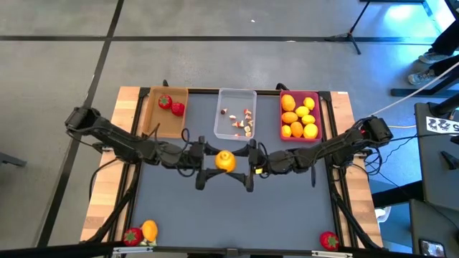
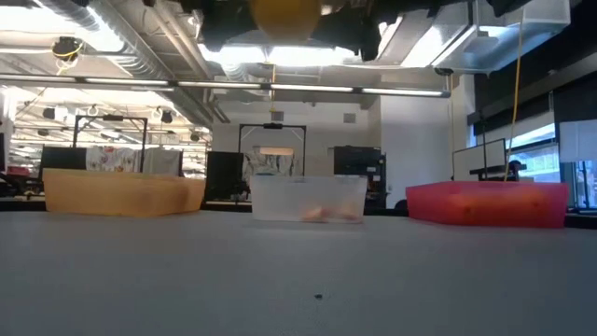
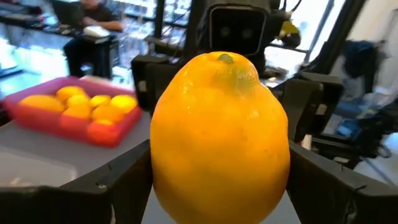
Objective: Sort produce into baskets
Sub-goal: Put the lemon into the pink bin
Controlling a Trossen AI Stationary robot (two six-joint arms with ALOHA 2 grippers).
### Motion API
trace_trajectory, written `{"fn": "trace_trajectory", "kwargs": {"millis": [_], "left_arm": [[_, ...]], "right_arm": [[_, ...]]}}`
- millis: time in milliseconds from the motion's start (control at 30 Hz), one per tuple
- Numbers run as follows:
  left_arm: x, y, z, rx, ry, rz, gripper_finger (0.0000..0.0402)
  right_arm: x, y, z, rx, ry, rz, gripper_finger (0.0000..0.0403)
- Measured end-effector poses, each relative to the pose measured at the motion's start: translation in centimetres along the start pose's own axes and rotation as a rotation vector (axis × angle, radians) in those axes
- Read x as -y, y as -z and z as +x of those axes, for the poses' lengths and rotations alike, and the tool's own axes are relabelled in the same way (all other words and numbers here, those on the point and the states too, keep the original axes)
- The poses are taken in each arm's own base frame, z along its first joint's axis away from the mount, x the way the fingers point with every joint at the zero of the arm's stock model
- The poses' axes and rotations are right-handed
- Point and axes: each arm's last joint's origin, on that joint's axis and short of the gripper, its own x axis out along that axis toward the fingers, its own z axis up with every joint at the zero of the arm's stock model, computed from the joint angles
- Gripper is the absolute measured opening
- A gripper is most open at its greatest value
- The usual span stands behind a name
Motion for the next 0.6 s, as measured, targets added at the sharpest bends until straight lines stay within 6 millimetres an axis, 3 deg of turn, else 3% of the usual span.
{"fn": "trace_trajectory", "kwargs": {"millis": [200, 400, 600], "left_arm": [[0.23, 0.18, 0.53, 0.032, 0.031, 0.009, 0.0306], [0.20, 0.10, 0.51, 0.040, 0.024, 0.054, 0.0306], [0.22, 0.23, 0.48, 0.027, 0.023, 0.067, 0.0306]], "right_arm": [[-0.26, -0.08, 0.12, 0.019, -0.071, 0.009, 0.0352], [-0.27, 0.02, 0.12, 0.016, -0.059, -0.007, 0.0281], [-0.25, 0.02, 0.12, 0.020, -0.041, -0.040, 0.0278]]}}
